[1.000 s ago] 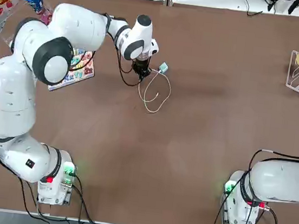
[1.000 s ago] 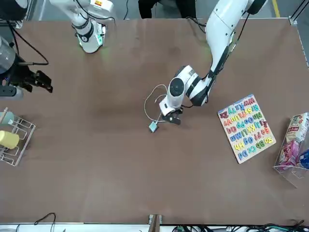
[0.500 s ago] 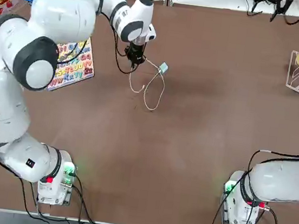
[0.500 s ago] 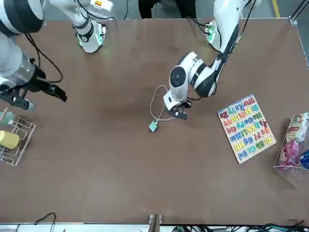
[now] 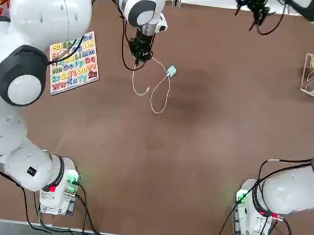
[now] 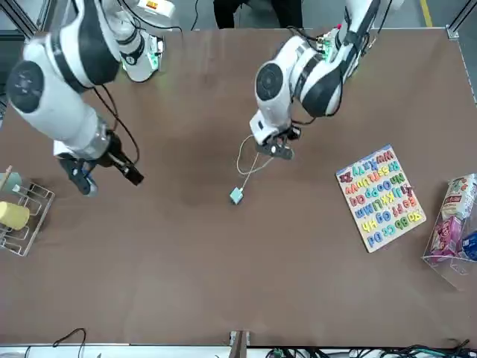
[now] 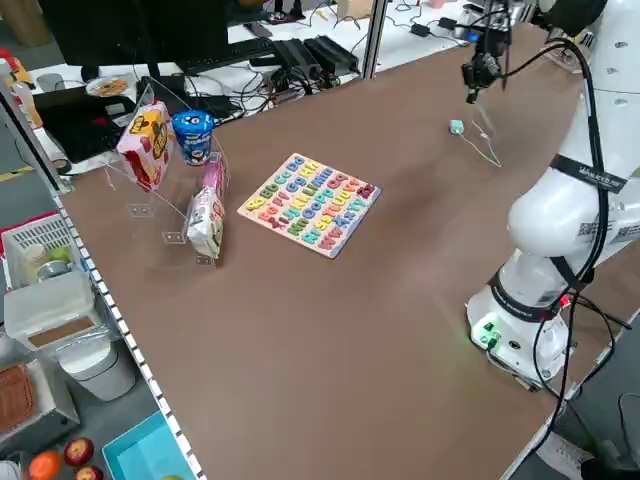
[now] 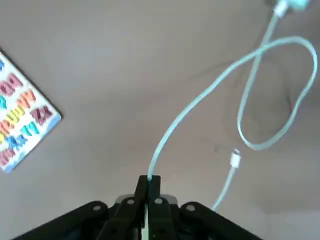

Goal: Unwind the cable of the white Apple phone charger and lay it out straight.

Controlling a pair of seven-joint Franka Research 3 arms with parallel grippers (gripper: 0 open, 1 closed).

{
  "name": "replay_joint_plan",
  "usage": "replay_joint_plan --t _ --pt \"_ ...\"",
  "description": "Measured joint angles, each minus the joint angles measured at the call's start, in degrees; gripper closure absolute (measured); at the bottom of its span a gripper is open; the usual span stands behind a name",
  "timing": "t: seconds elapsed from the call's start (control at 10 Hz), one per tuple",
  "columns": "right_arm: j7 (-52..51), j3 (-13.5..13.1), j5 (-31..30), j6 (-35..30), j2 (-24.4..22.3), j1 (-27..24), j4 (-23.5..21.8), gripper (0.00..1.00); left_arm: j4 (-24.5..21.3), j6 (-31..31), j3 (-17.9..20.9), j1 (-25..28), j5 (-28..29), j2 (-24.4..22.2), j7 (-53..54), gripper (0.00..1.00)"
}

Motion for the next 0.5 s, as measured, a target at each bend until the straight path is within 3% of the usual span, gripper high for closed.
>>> replay_joint_plan --t 0.2,0.5 --pt "8.82 -0.01 0.04 3.77 3.32 2.64 -0.08 0.0 0.08 -4.87 -4.6 -0.36 -2.47 -2.32 -3.19 0.96" --pt "12.67 -0.01 0.02 7.6 7.97 8.32 -0.12 0.0 0.1 -7.76 -13.96 -0.68 -4.94 -5.62 -10.26 0.96"
